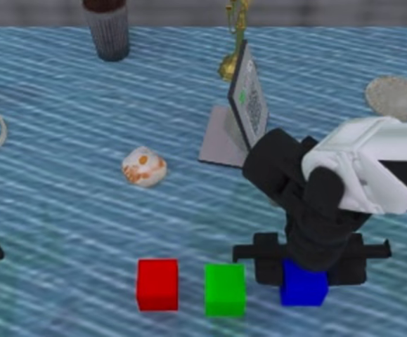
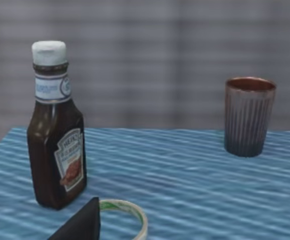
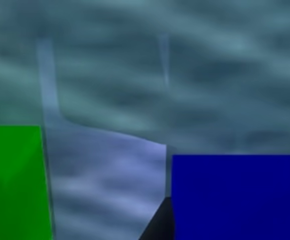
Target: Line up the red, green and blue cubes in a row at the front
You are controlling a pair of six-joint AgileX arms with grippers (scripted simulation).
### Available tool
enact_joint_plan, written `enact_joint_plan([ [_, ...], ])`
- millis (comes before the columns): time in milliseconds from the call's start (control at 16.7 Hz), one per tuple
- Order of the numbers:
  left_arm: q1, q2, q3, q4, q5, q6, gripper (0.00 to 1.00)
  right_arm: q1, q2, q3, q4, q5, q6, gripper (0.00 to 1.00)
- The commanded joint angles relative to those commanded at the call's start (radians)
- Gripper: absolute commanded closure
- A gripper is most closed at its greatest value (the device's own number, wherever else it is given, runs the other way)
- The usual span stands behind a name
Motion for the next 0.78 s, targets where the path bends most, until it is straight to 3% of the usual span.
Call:
enact_joint_plan([
  [300,0.000,0.000,0.000,0.000,0.000,0.000,0.00,0.001,0.008,-0.013,0.017,0.001,0.001,1.00],
  [780,0.000,0.000,0.000,0.000,0.000,0.000,0.00,0.001,0.008,-0.013,0.017,0.001,0.001,0.40],
])
